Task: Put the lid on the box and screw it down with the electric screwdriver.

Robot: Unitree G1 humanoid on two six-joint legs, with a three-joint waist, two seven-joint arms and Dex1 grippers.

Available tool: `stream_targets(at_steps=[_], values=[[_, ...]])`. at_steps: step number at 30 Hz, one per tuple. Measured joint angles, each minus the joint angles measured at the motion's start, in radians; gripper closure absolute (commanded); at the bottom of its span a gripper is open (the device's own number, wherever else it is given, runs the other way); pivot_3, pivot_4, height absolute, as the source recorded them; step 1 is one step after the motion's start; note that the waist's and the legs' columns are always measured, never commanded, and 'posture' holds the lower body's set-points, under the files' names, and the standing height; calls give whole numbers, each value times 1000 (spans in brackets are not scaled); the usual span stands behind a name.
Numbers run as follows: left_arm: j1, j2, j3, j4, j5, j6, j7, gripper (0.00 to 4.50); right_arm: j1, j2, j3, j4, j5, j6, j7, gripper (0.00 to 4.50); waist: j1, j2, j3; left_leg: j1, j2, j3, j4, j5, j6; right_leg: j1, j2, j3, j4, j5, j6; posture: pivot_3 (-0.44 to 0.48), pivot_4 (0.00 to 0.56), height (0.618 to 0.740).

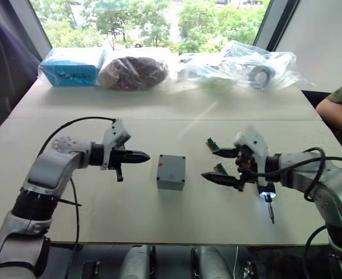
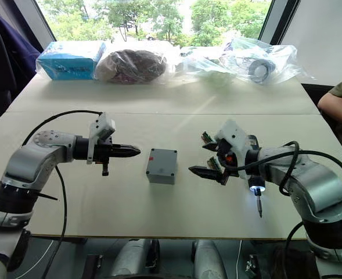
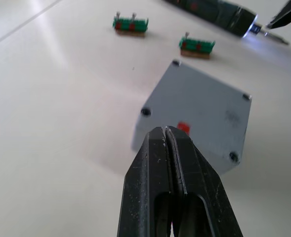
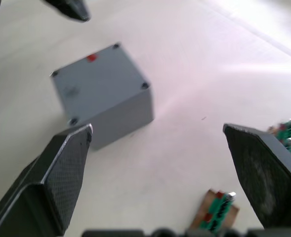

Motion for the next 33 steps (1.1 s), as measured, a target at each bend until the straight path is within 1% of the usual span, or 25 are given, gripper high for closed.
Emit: stream_targets(at_steps=[3, 6, 7, 8, 9, 10, 20, 25, 31, 33], values=[[-13, -21, -26, -42, -8, 0, 1, 4500, 92, 22, 11, 19, -63, -31, -88, 30, -2, 0, 0, 0, -1, 0, 0, 0, 0, 0, 0, 1, 0, 0, 0, 0, 150, 740], [-13, -35, -58, -56, -9, 0, 1, 4500, 137, 53, 26, 31, -100, -66, -137, 756, -8, 0, 0, 1, -2, 1, 0, 0, 0, -1, 1, 2, 1, 0, 0, 0, 150, 740], [-13, -38, -69, -63, -9, 0, 2, 4500, 147, 67, 30, 36, -113, -82, -155, 1131, -9, -1, 0, 1, -1, 1, 0, 0, -1, -1, 1, 2, 1, 0, 0, 0, 150, 740], [-13, -41, -79, -73, -9, 0, 2, 4500, 156, 79, 35, 41, -124, -94, -171, 1393, -9, 0, 0, 1, -1, 1, 0, 0, -1, -1, 1, 2, 1, 0, 0, 0, 150, 740], [-13, -42, -85, -79, -9, 0, 2, 4500, 163, 85, 43, 48, -134, -106, -184, 1836, -9, 0, 0, 2, -1, 1, 0, 0, -1, -1, 1, 2, 1, 0, 0, 0, 150, 740], [-13, -42, -85, -81, -8, 0, 4, 4500, 164, 94, 46, 55, -144, -113, -198, 2136, -9, 0, 0, 2, -1, 1, 0, 0, -1, -1, 1, 2, 1, 0, 0, 0, 150, 740], [-14, -37, -85, -81, -8, 0, 16, 4500, 140, 146, 74, 99, -172, -155, -243, 2136, -4, 0, 0, 2, -1, 2, 0, 0, -1, -1, 1, 2, 1, 0, 0, 0, 150, 740], [-14, -30, -85, -82, -7, 0, 22, 4500, 130, 148, 93, 136, -185, -164, -242, 2136, -4, 0, 0, 2, -1, 2, 0, 0, -1, -1, 1, 2, 1, 0, 0, 0, 150, 740], [-10, -30, -85, -83, -7, 0, 34, 4500, 125, 148, 100, 138, -191, -182, -236, 2136, -4, 0, 0, 2, -1, 2, 0, 0, -1, -1, 1, 2, 1, 0, 0, 0, 150, 740], [-9, -28, -87, -83, -5, 0, 35, 4500, 125, 152, 101, 142, -192, -185, -236, 2671, -4, 0, 0, 2, -1, 2, 0, 0, -1, -1, 1, 2, 1, 0, 0, 0, 150, 740]])
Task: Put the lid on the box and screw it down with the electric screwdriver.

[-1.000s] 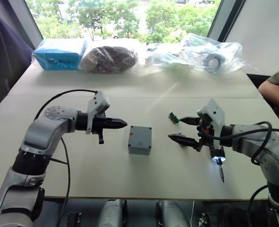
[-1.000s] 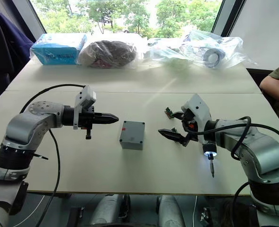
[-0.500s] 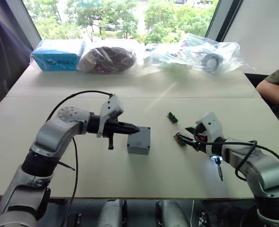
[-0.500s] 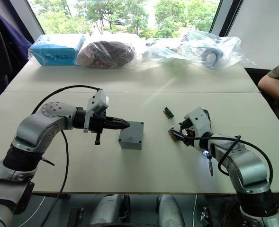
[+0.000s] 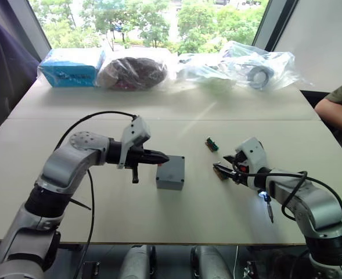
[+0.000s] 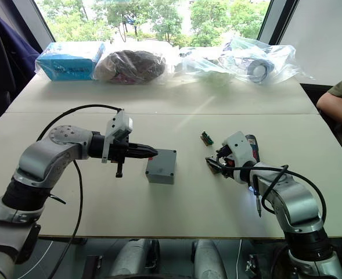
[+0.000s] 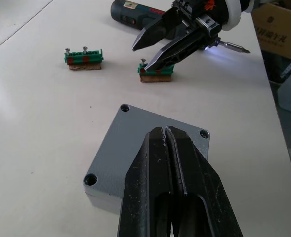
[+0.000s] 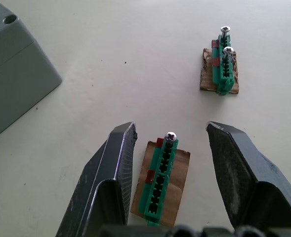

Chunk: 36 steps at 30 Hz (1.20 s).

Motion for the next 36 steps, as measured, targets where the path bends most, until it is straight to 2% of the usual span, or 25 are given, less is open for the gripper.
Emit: stream_targets(at_steps=[2, 5, 24, 32, 36], values=[[0, 0, -4, 0, 1, -1, 0, 4500, 1, 1, 9, 8, -6, -5, 0, 3163, 0, 0, 0, 0, 0, 0, 0, 0, 0, 0, 0, 0, 0, 0, 0, 0, 150, 740], [0, 0, -7, 0, 1, -1, 1, 4500, 5, 1, 25, 14, -18, -13, 0, 4419, 0, 0, 0, 0, 0, 0, 0, 0, 0, 0, 0, 0, 0, 0, 0, 0, 150, 740], [1, 0, -7, 10, 4, -2, 3, 4500, -13, -12, -3, -10, -25, -9, 17, 4419, 0, 0, 0, 0, 0, 0, 0, 0, 0, 0, 0, 0, 0, 0, 0, 0, 150, 740], [10, 3, -4, 38, 3, -4, 3, 4500, -111, -33, -19, -65, 14, 38, 29, 4419, -1, 0, 0, 0, 0, 0, 0, 0, 0, 0, 0, 0, 0, 0, 0, 0, 150, 740], [15, 43, 16, 64, 3, -7, -2, 4500, -196, 26, 5, -103, 72, 65, 41, 4419, -8, 0, 0, 0, 1, -1, 0, 0, 0, 0, 1, 0, 0, 0, 0, 0, 150, 740]])
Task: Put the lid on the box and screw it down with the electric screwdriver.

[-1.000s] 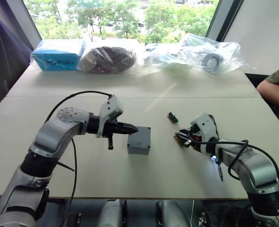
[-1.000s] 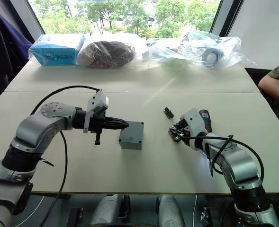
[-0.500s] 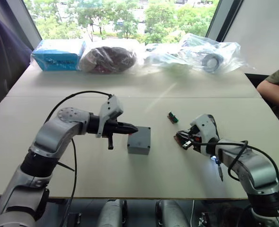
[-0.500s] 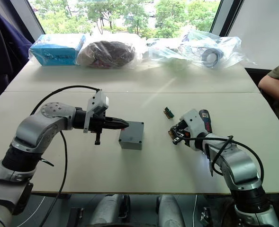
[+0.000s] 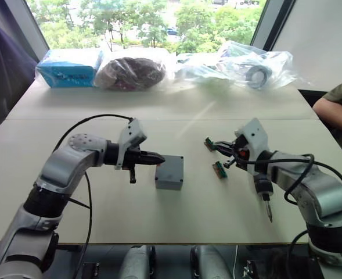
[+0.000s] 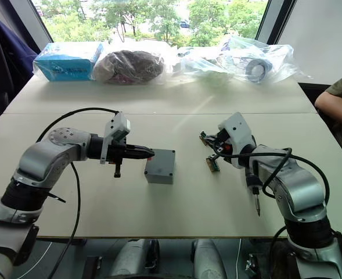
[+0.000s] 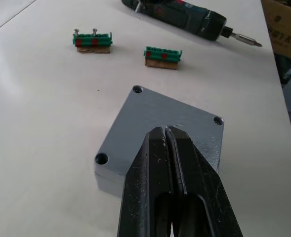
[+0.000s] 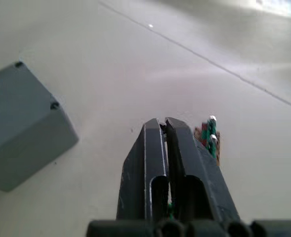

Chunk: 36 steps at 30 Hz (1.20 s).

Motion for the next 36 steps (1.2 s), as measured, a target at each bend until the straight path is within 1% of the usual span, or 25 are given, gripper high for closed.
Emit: stream_targets(at_steps=[5, 10, 20, 36], values=[[24, 63, 47, 28, 3, -16, -3, 4500, -34, 56, 88, 4, 17, -13, 7, 4419, 4, 0, 0, 0, 0, 0, 0, 0, 0, 0, -1, 0, 0, 0, 0, 0, 150, 740], [42, 63, 59, 23, 2, -16, 10, 4500, -28, 75, 142, 48, -2, -50, 8, 4419, 10, 0, 0, 0, 0, 1, 0, 0, 0, 1, -2, 0, 0, 0, 0, 0, 150, 740], [63, 53, 60, -32, -10, 5, 38, 4500, -19, 76, 180, 80, -24, -79, 25, 4419, 6, 0, 0, 0, 0, 1, 0, 0, 0, 0, -2, 0, 0, 0, 0, 0, 150, 740], [49, 29, 59, -32, -28, 6, 41, 4500, 13, 77, 189, 97, -71, -119, 27, 4419, 8, 0, 0, 0, 0, 1, 0, 0, 0, 0, -1, 0, 0, 0, 0, 0, 150, 740]])
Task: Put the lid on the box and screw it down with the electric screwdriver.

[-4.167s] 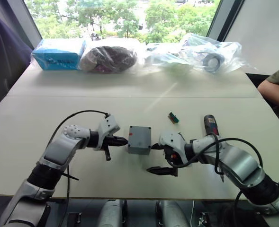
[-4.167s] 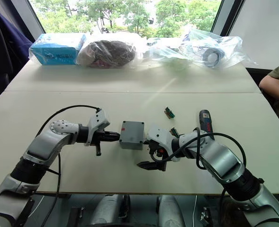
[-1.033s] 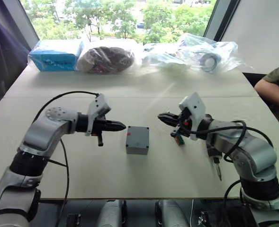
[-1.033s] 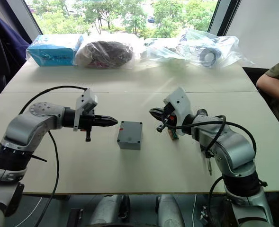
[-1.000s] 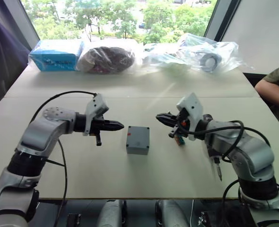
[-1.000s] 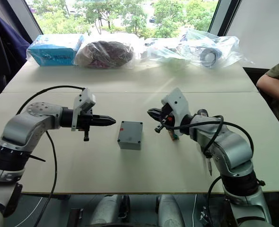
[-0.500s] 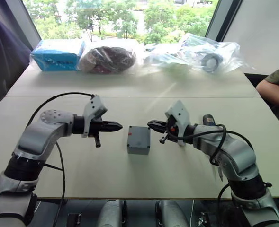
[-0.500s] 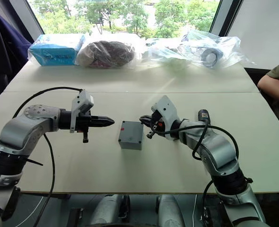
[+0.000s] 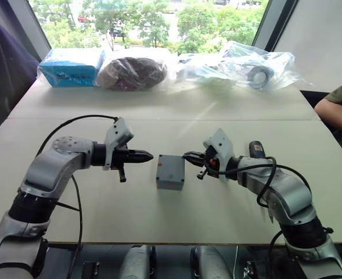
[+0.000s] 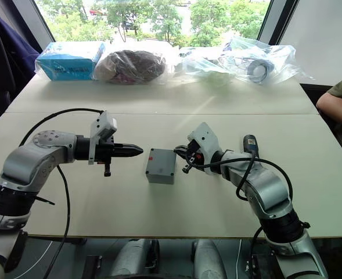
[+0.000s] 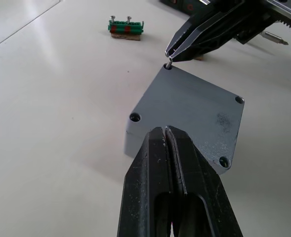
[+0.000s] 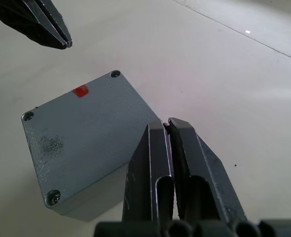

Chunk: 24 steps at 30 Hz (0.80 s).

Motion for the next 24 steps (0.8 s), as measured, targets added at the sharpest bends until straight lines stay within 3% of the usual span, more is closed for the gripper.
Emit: stream_targets(at_steps=[8, 11, 15, 20, 24], values=[[-5, -24, 0, 0, -4, 0, 1, 4500, 5, 20, 10, 11, -8, 0, -6, 4419, -1, 0, 0, 0, 0, 0, 0, 0, 0, 0, 0, 0, 0, 0, 0, 0, 150, 740], [-5, -27, 0, 0, -5, 0, 3, 4500, 5, 21, 8, 11, -8, 0, -9, 3653, 0, 0, 0, 0, 0, 0, 0, 0, 0, 0, 0, 0, 0, 0, 0, 0, 150, 740], [-5, -34, 0, 0, -11, 1, 4, 4500, 5, 20, -9, 11, -7, 4, -13, 2103, 0, 0, 0, 0, 0, 0, 0, 0, 0, 0, 0, 0, 0, 0, 0, 0, 150, 740], [-5, -36, 0, 0, -16, 1, 3, 4500, -3, 18, -70, 6, 32, 53, -16, 2103, -1, 0, 0, 0, 0, 0, 0, 0, 0, 0, 0, 0, 0, 0, 0, 0, 150, 740], [-33, -38, -46, 20, -9, -27, -52, 4500, -59, 20, -224, -29, 131, 175, -58, 2103, 2, 0, 0, 0, 0, 0, 0, 0, 0, 0, 0, 0, 0, 0, 0, 0, 150, 740]])
